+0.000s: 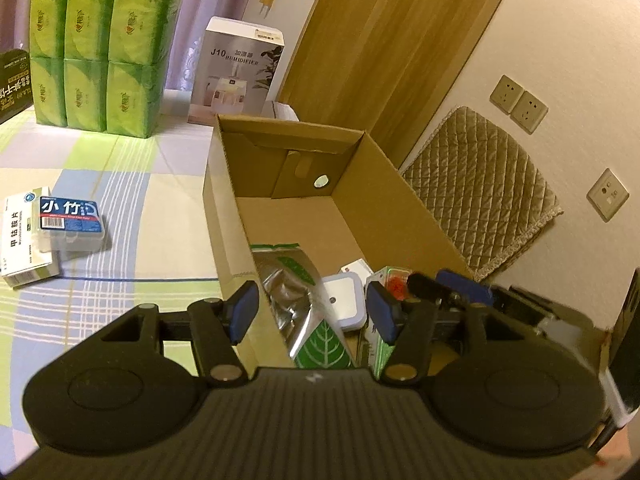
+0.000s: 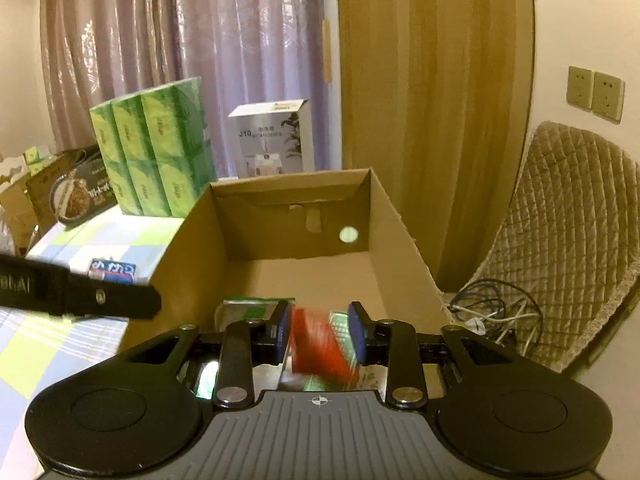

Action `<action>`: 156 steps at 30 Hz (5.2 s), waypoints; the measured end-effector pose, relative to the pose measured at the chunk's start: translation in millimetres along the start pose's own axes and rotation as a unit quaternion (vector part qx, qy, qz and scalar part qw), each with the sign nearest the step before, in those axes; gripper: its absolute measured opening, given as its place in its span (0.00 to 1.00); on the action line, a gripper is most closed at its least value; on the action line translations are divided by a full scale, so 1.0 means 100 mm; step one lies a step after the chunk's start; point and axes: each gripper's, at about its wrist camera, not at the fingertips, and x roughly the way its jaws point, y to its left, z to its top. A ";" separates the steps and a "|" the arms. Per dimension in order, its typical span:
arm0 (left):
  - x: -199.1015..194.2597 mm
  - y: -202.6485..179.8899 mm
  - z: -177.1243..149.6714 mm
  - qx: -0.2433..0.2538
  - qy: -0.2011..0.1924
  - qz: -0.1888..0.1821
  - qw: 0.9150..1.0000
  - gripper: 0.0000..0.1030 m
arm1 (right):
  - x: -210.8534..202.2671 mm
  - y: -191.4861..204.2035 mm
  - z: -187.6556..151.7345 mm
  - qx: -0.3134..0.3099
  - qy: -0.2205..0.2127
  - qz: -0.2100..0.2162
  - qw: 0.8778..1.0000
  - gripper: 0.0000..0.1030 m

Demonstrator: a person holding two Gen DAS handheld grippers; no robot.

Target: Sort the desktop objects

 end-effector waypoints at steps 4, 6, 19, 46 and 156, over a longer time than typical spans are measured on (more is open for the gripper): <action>-0.04 0.05 -0.06 -0.001 0.002 0.003 1.000 0.54 | -0.07 0.02 -0.01 0.000 -0.005 0.003 1.000 0.52; -0.07 0.08 -0.09 -0.001 0.002 0.005 1.000 0.54 | -0.10 0.03 -0.04 0.001 -0.002 0.000 1.000 0.52; -0.41 0.28 -0.30 -0.002 -0.001 0.023 1.000 0.60 | -0.39 0.21 -0.23 -0.005 0.004 0.000 1.000 0.61; -1.50 1.21 -0.84 -0.027 -0.018 0.086 0.996 0.97 | -0.78 1.35 -0.30 -0.046 0.022 0.071 0.996 0.98; 0.04 2.63 -0.51 0.034 -0.011 0.171 0.985 0.69 | 1.80 2.24 0.05 -0.075 0.193 0.113 0.972 0.81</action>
